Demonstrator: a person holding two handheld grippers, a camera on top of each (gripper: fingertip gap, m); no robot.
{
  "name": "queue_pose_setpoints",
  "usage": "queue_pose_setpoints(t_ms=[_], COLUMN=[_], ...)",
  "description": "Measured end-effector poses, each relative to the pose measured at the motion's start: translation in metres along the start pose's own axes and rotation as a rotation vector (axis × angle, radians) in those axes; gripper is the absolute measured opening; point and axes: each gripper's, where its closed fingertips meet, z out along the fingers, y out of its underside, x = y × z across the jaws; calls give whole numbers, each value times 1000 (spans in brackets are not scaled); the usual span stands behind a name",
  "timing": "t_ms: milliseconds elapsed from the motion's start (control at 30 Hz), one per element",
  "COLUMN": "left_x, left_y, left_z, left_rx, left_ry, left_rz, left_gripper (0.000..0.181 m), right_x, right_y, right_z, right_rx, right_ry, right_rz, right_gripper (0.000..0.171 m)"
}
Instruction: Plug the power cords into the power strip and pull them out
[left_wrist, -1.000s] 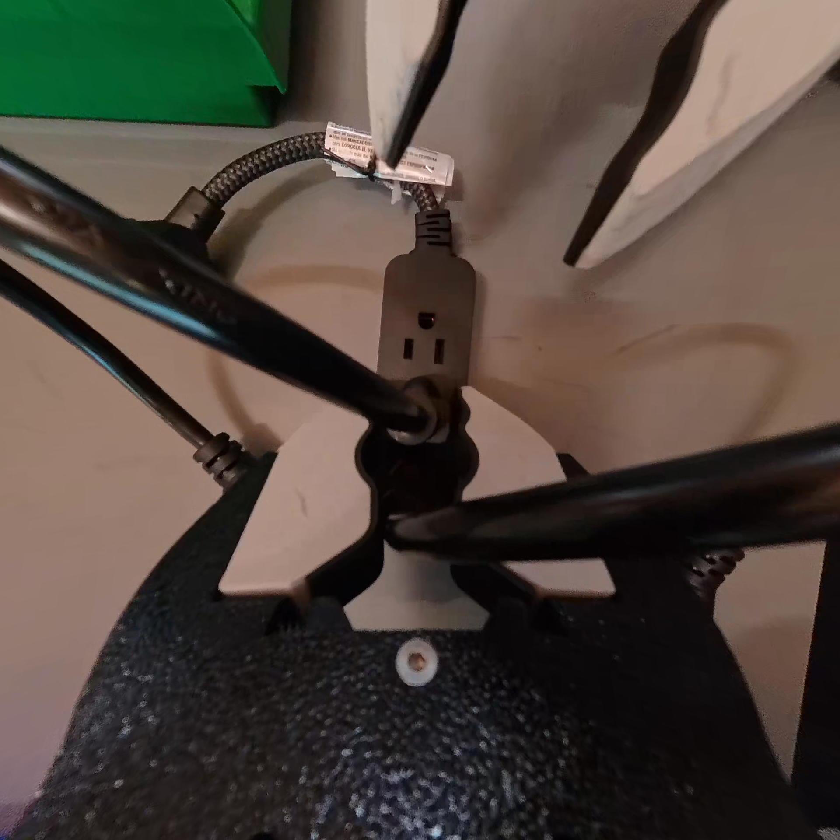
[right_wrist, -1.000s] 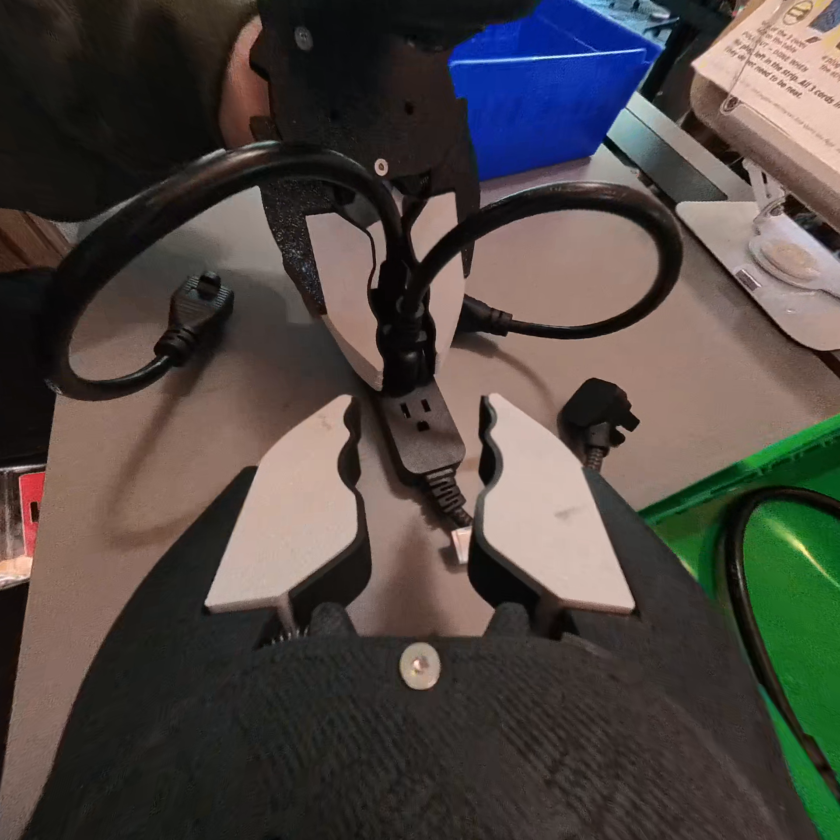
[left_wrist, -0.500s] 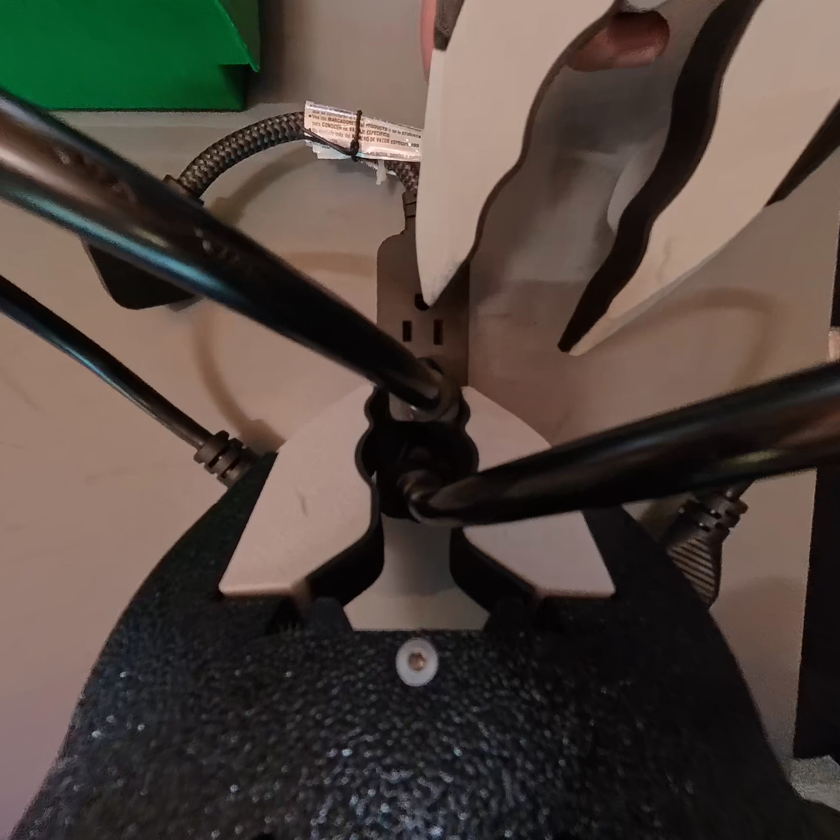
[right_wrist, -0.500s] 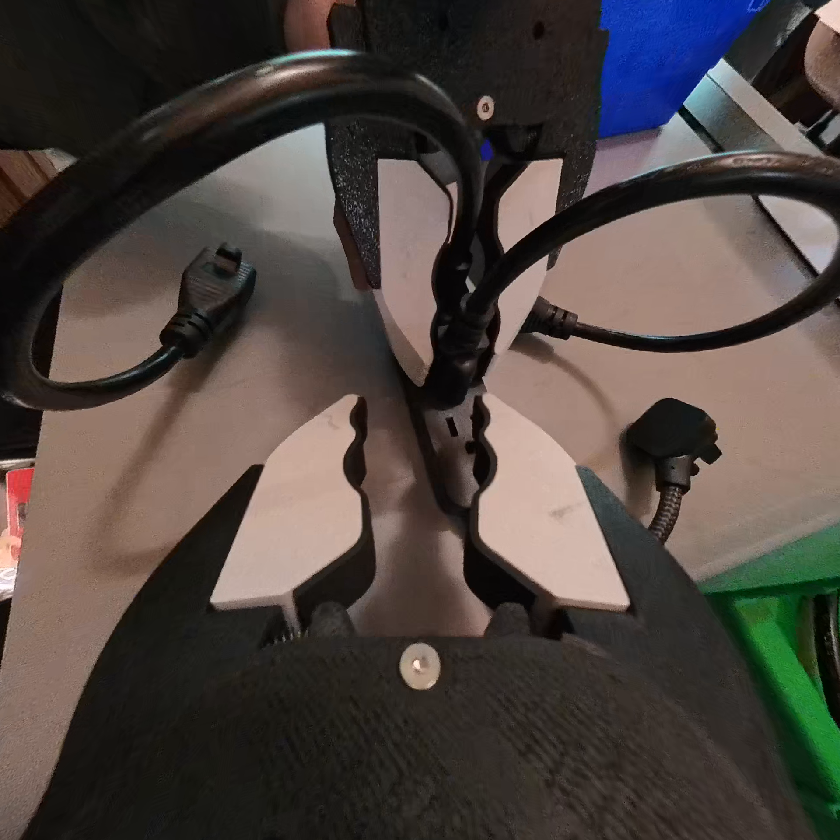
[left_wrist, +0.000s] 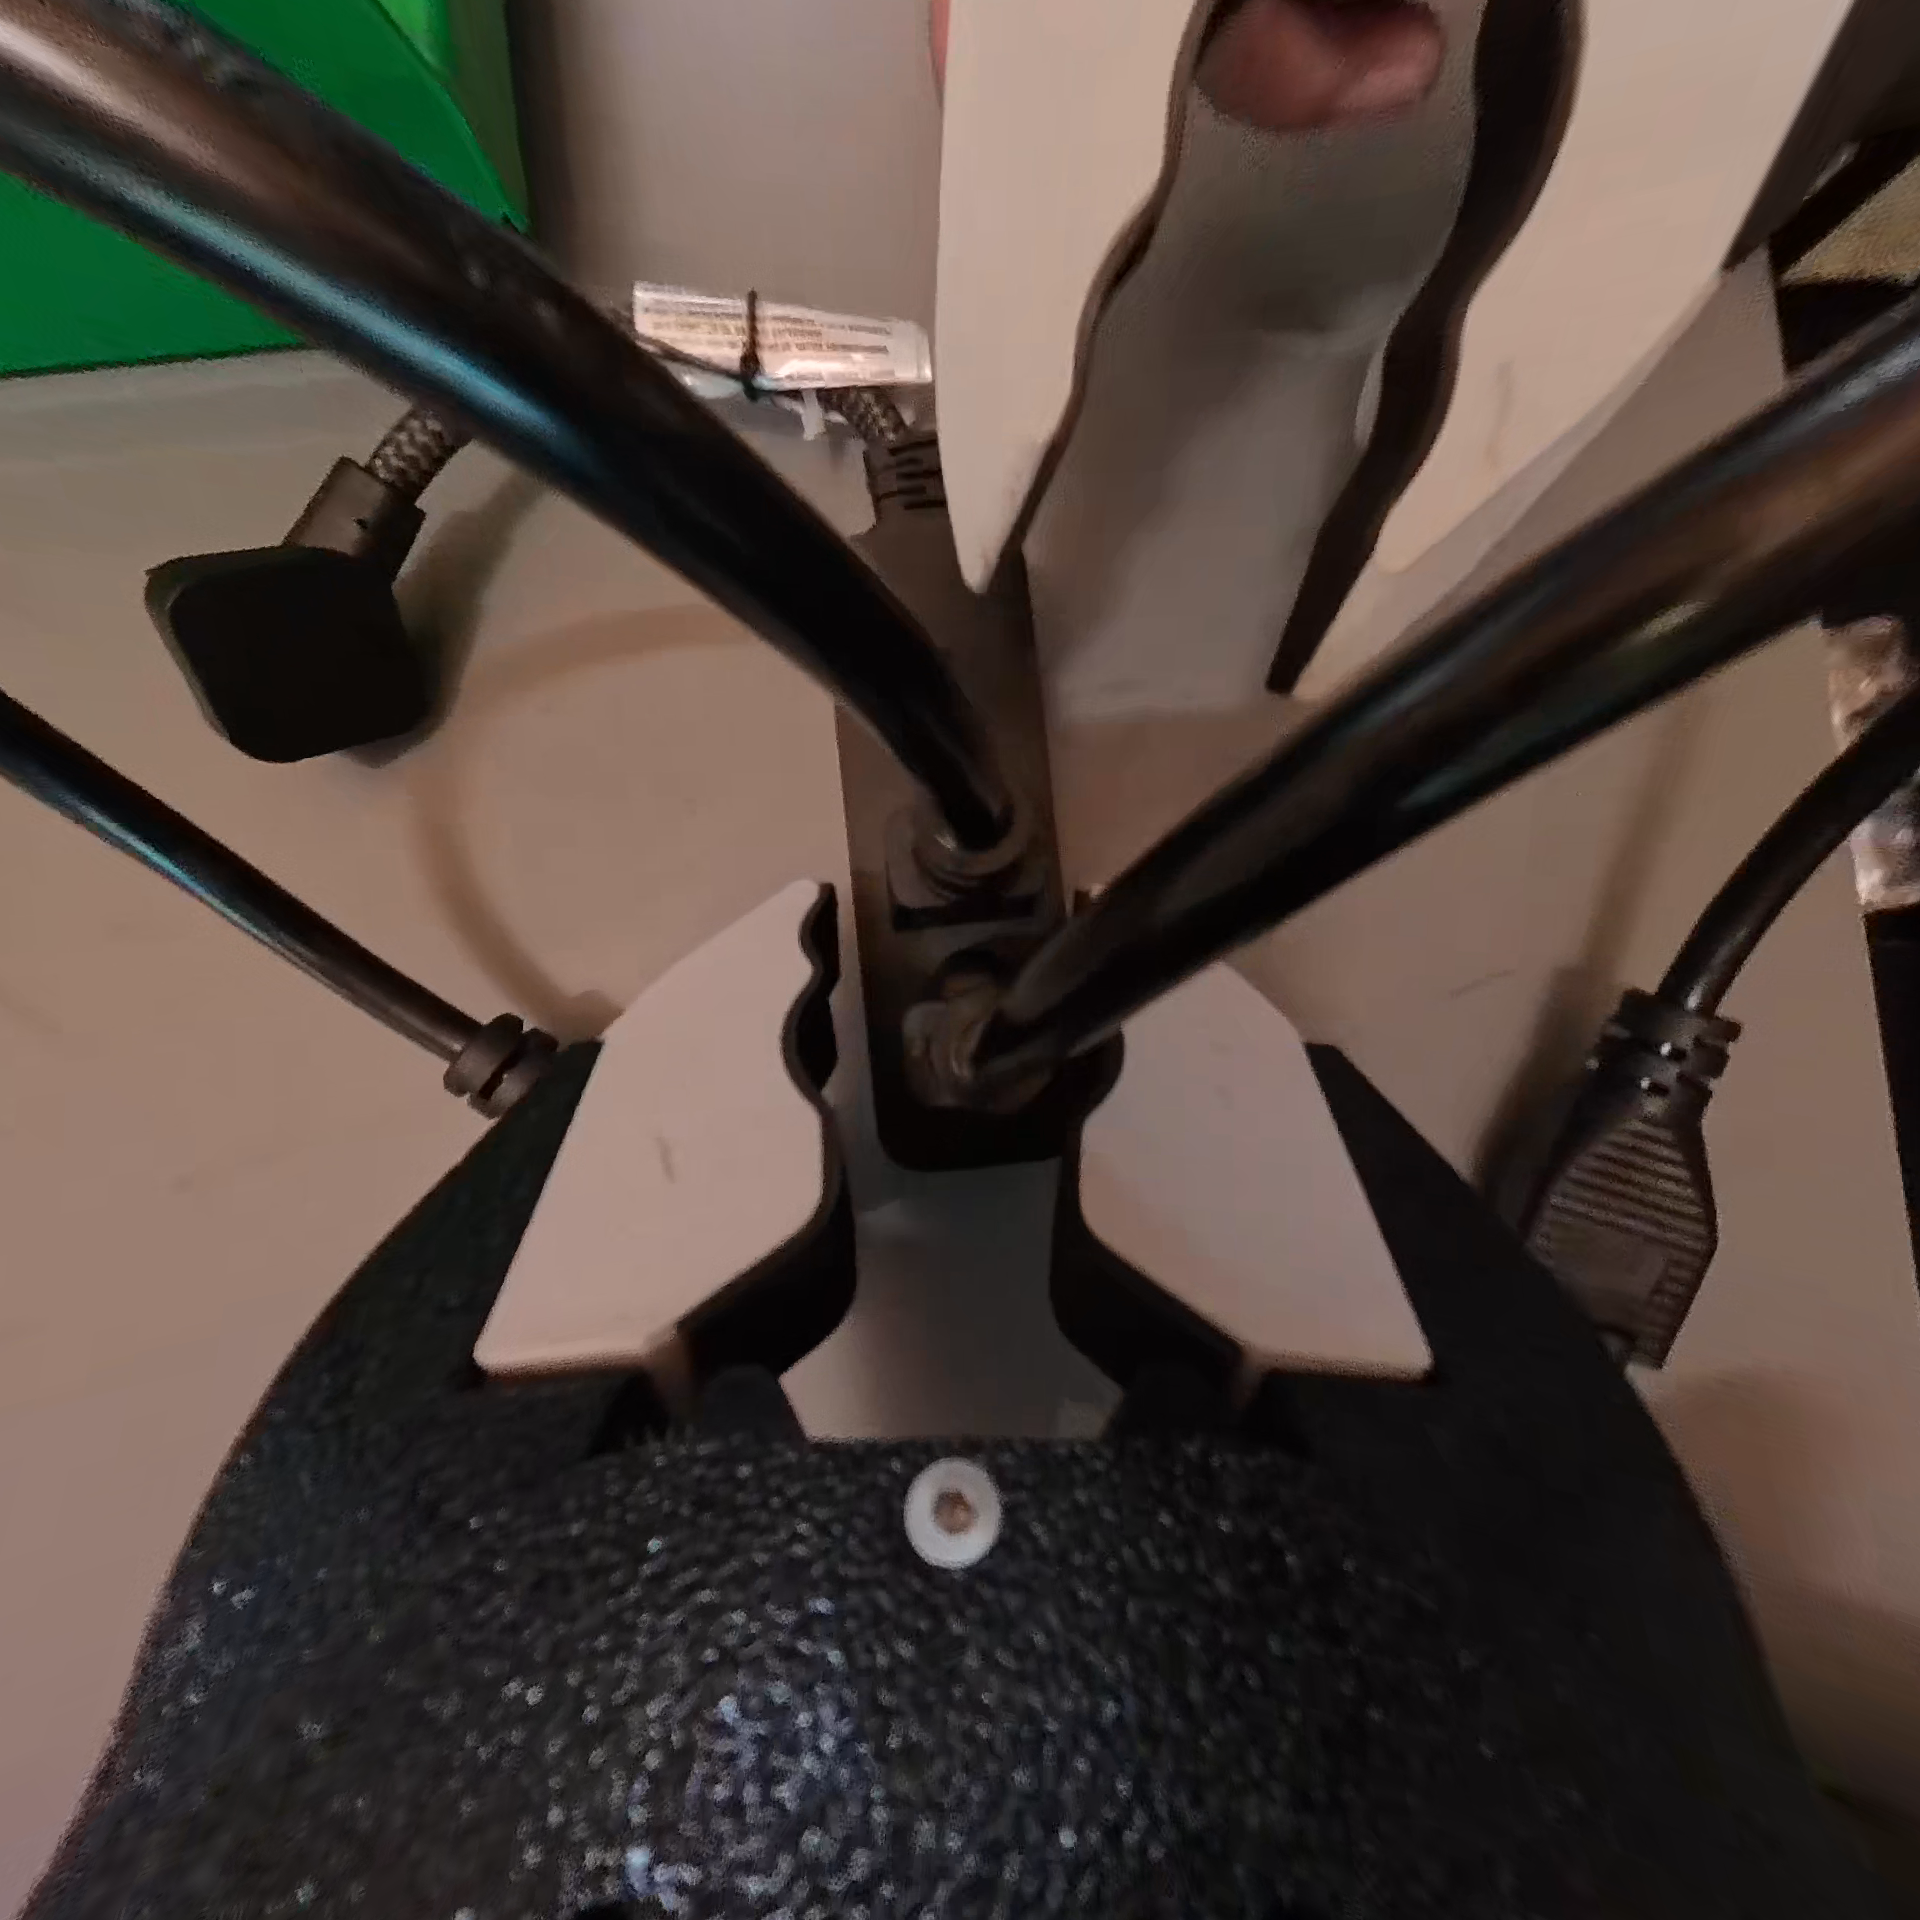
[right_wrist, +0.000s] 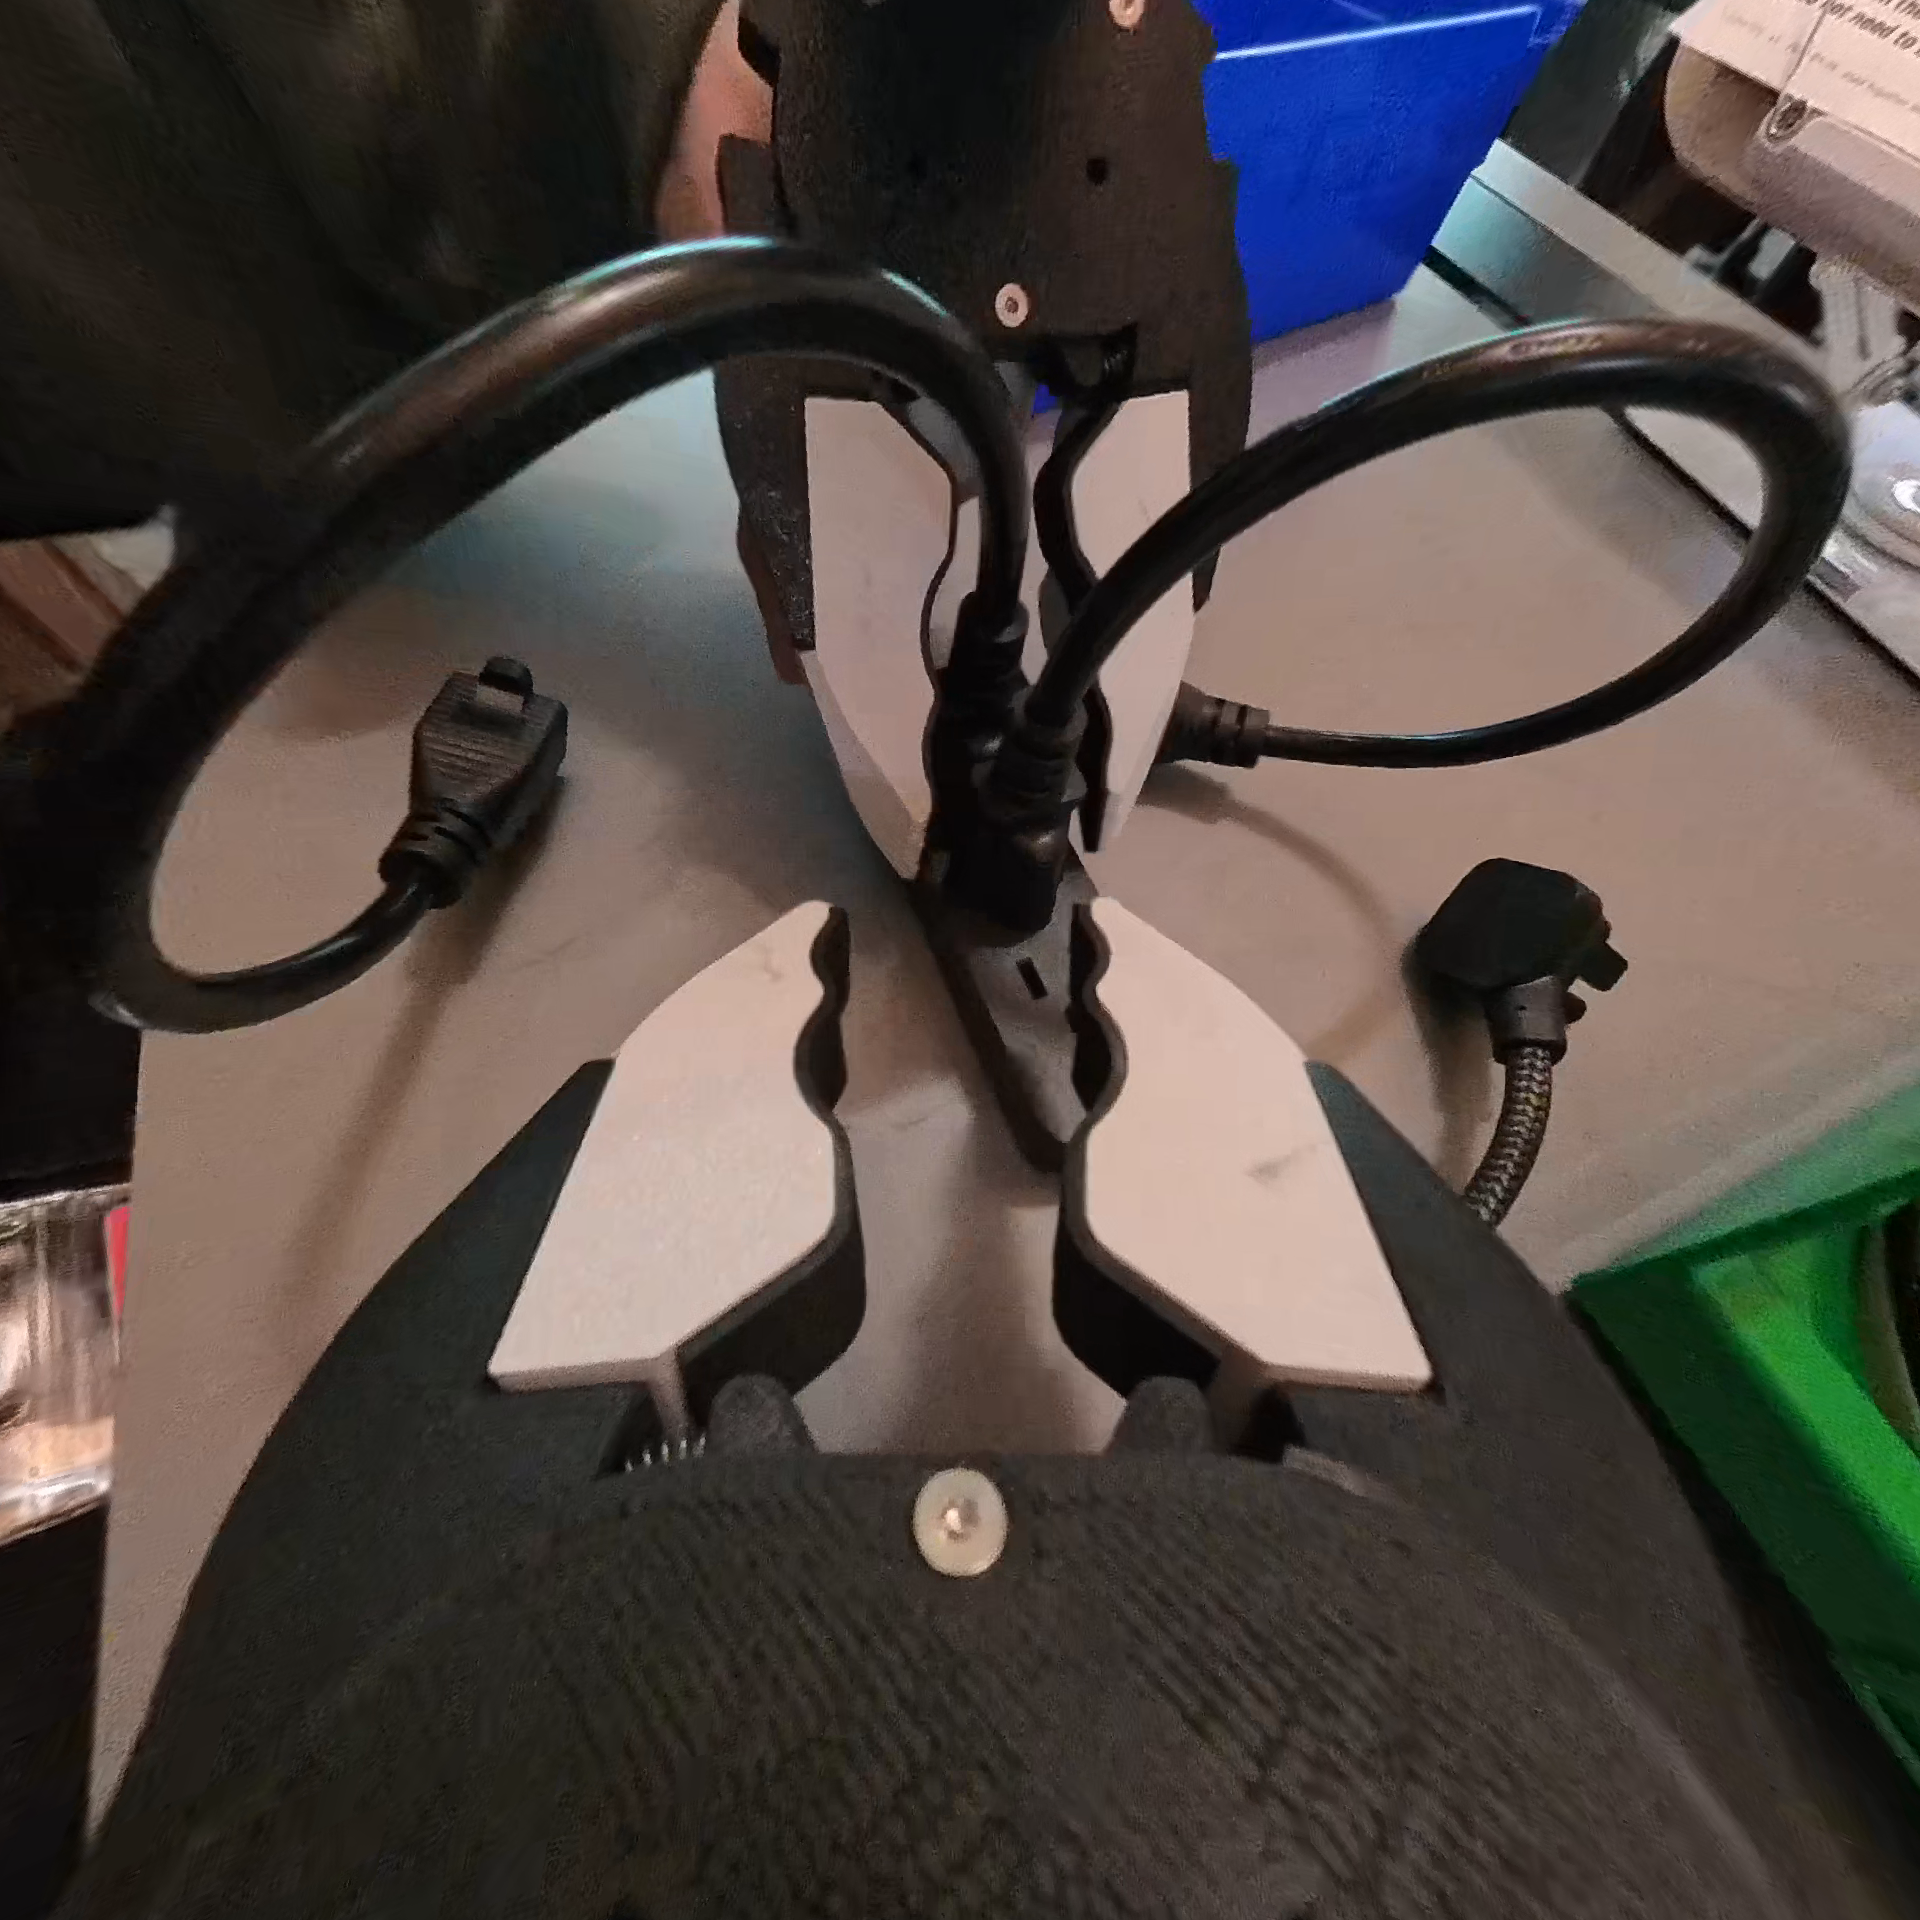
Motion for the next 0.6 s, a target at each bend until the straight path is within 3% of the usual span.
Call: queue_pose_setpoints(t_ms=[33, 100, 200, 333, 433, 533, 600], left_x=[0, 2, 1, 2, 2, 1, 1], left_y=[4, 7, 6, 13, 14, 14, 14], left_z=[0, 1, 1, 0, 1, 1, 1], left_rx=[-30, -62, -74, -113, -107, -90, -67], left_ry=[-1, -2, -23, -20, -33, -38, -44], left_rz=[21, 72, 64, -21, -7, 1, 6], left_gripper=[42, 41, 40, 40, 40, 40, 40], right_x=[0, -4, 14, 15, 14, 15, 14], right_y=[0, 5, 7, -9, -16, -23, -24], right_z=[-1, -1, -2, 20, 36, 43, 43], right_rx=[-5, -33, -57, -5, 13, 81, 111], right_ry=[19, 16, 146, 75, 22, 29, -5], right_rz=[-9, -28, -31, 27, 48, 68, 75], right_gripper=[40, 40, 45, 48, 40, 17, 16])
